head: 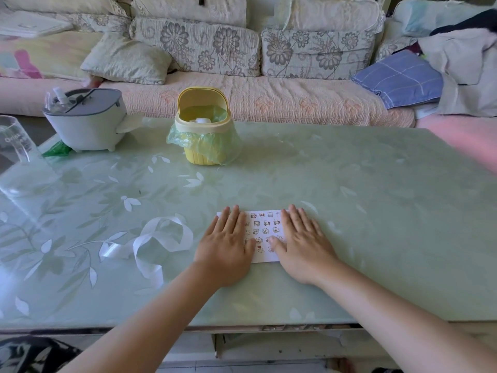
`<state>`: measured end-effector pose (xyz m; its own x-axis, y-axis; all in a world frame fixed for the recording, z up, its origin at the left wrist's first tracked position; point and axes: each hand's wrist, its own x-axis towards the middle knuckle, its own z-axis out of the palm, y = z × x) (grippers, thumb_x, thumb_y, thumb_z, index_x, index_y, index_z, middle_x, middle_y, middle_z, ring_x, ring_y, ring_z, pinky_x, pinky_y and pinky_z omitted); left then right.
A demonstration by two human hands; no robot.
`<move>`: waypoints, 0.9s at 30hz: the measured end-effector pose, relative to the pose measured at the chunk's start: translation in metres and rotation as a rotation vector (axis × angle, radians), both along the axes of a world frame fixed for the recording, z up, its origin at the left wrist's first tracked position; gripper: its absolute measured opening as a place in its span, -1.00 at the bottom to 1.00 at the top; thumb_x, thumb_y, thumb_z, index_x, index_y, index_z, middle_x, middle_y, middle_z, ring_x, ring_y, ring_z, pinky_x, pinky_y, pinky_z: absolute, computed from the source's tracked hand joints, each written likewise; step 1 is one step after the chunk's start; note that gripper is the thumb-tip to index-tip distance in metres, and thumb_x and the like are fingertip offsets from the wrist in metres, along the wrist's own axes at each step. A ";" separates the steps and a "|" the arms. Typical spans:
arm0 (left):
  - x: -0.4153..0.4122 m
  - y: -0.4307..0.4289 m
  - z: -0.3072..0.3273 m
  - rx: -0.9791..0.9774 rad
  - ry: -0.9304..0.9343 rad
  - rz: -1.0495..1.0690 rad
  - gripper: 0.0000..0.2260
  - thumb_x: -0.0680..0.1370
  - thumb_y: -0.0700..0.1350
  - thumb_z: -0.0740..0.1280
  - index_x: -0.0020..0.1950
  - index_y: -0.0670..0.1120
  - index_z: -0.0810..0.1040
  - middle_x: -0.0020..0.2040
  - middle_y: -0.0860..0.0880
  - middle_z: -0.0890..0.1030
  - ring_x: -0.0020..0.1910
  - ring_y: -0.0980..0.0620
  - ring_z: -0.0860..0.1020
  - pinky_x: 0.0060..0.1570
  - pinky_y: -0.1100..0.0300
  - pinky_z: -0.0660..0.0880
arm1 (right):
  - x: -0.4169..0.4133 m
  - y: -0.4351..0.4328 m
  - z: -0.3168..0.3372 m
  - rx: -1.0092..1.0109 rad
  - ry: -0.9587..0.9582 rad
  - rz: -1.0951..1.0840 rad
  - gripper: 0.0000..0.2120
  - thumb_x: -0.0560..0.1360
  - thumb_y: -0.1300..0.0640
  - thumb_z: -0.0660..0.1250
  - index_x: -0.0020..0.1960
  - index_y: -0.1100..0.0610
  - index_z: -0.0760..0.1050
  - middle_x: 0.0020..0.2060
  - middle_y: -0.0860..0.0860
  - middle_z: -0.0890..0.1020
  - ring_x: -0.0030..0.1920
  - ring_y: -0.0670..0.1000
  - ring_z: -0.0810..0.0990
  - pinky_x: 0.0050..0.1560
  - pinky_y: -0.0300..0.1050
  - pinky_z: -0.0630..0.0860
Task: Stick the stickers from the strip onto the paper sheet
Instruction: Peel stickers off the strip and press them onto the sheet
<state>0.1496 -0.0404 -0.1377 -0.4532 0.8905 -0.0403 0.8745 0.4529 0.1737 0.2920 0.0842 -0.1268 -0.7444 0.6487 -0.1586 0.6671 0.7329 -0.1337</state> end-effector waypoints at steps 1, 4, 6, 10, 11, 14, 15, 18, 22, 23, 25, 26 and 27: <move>0.001 0.000 0.000 -0.006 -0.003 0.025 -0.39 0.65 0.16 -0.12 0.61 -0.10 -0.17 0.60 -0.03 -0.23 0.56 0.04 -0.28 0.52 0.10 -0.27 | 0.002 0.002 -0.001 0.000 0.002 -0.036 -0.28 0.64 -0.27 -0.13 0.63 0.08 -0.27 0.61 0.02 -0.26 0.60 0.00 -0.30 0.59 0.01 -0.23; 0.004 -0.001 0.000 -0.015 -0.020 0.099 -0.34 0.63 0.21 -0.12 0.60 -0.15 -0.19 0.60 -0.08 -0.25 0.56 0.02 -0.28 0.53 0.10 -0.27 | 0.005 0.002 -0.002 0.015 -0.006 -0.106 -0.26 0.63 -0.29 -0.15 0.63 0.11 -0.25 0.62 0.04 -0.24 0.60 -0.01 -0.29 0.59 0.03 -0.22; 0.006 -0.001 0.001 -0.024 -0.030 0.141 -0.32 0.62 0.22 -0.14 0.59 -0.16 -0.23 0.59 -0.10 -0.27 0.56 0.00 -0.30 0.52 0.08 -0.28 | 0.005 0.001 -0.001 0.026 -0.016 -0.125 -0.25 0.62 -0.29 -0.16 0.63 0.12 -0.25 0.62 0.04 -0.24 0.60 -0.01 -0.29 0.58 0.08 -0.23; 0.007 -0.002 0.004 -0.005 -0.061 0.174 -0.34 0.64 0.20 -0.17 0.59 -0.18 -0.22 0.60 -0.11 -0.25 0.56 -0.01 -0.28 0.52 0.07 -0.26 | 0.000 -0.002 0.005 0.025 -0.087 -0.187 -0.22 0.61 -0.32 -0.19 0.62 0.16 -0.27 0.61 0.10 -0.25 0.60 0.06 -0.30 0.56 0.19 -0.26; 0.007 -0.003 0.006 0.008 -0.079 0.182 -0.35 0.64 0.19 -0.16 0.59 -0.18 -0.21 0.60 -0.12 -0.22 0.57 -0.02 -0.26 0.53 0.07 -0.24 | -0.002 -0.003 0.008 0.030 -0.091 -0.201 -0.21 0.61 -0.32 -0.20 0.62 0.17 -0.26 0.61 0.12 -0.25 0.60 0.07 -0.30 0.56 0.21 -0.27; 0.004 -0.010 0.020 0.143 -0.176 0.157 -0.40 0.66 0.14 -0.07 0.60 -0.17 -0.08 0.62 -0.08 -0.02 0.59 -0.01 -0.10 0.54 0.07 -0.09 | -0.012 -0.007 0.022 0.048 0.021 -0.149 -0.27 0.63 -0.28 -0.15 0.63 0.15 -0.14 0.62 0.12 -0.19 0.61 0.08 -0.25 0.57 0.18 -0.21; 0.002 -0.013 0.026 0.212 -0.163 0.124 -0.43 0.67 0.09 -0.02 0.60 -0.16 0.00 0.60 -0.07 0.08 0.58 -0.03 -0.01 0.53 0.08 0.01 | -0.017 -0.010 0.028 0.059 0.084 -0.102 -0.32 0.65 -0.25 -0.11 0.63 0.12 -0.05 0.62 0.11 -0.13 0.61 0.09 -0.19 0.57 0.15 -0.15; -0.014 -0.027 0.041 0.397 -0.054 0.040 -0.59 0.61 -0.09 0.19 0.46 -0.10 0.34 0.37 -0.05 0.44 0.34 -0.07 0.36 0.28 0.06 0.34 | -0.033 -0.024 0.043 0.069 0.220 0.082 -0.50 0.66 -0.12 0.06 0.53 0.04 0.26 0.56 0.04 0.22 0.55 0.08 0.14 0.51 0.05 0.12; -0.039 -0.054 0.053 0.456 -0.006 0.059 -0.70 0.49 -0.23 0.29 0.21 -0.06 0.51 0.10 0.00 0.53 0.12 -0.08 0.46 0.03 0.06 0.43 | -0.057 -0.050 0.050 -0.200 0.298 0.130 -0.64 0.61 0.00 0.21 0.39 -0.03 0.46 0.33 -0.09 0.52 0.33 0.01 0.47 0.32 -0.05 0.38; -0.046 -0.061 0.056 0.434 0.032 0.070 -0.67 0.46 -0.24 0.31 0.21 -0.05 0.51 0.10 0.00 0.52 0.13 -0.08 0.45 0.04 0.07 0.41 | -0.064 -0.056 0.050 -0.273 0.326 0.125 -0.65 0.60 0.01 0.24 0.38 -0.05 0.48 0.28 -0.10 0.54 0.27 -0.01 0.50 0.27 -0.09 0.41; -0.060 -0.077 0.062 0.345 0.078 0.097 -0.60 0.44 -0.19 0.32 0.29 -0.01 0.47 0.19 0.01 0.48 0.20 -0.07 0.41 0.12 0.09 0.35 | -0.077 -0.064 0.050 -0.354 0.374 0.162 -0.60 0.56 0.03 0.32 0.39 -0.08 0.46 0.23 -0.10 0.55 0.11 -0.07 0.53 0.18 -0.15 0.43; -0.066 -0.085 0.065 0.284 0.071 0.115 -0.55 0.46 -0.13 0.31 0.35 0.03 0.42 0.25 0.02 0.44 0.25 -0.06 0.37 0.18 0.08 0.32 | -0.083 -0.068 0.050 -0.363 0.388 0.200 -0.55 0.53 0.03 0.36 0.41 -0.11 0.43 0.24 -0.10 0.53 0.03 -0.11 0.49 0.15 -0.17 0.43; -0.073 -0.093 0.069 0.213 0.053 0.132 -0.51 0.48 -0.05 0.31 0.42 0.08 0.35 0.33 0.03 0.38 0.31 -0.05 0.32 0.26 0.08 0.29 | -0.088 -0.071 0.050 -0.356 0.393 0.244 -0.48 0.51 0.03 0.39 0.44 -0.14 0.40 0.27 -0.11 0.50 -0.01 -0.14 0.45 0.14 -0.19 0.41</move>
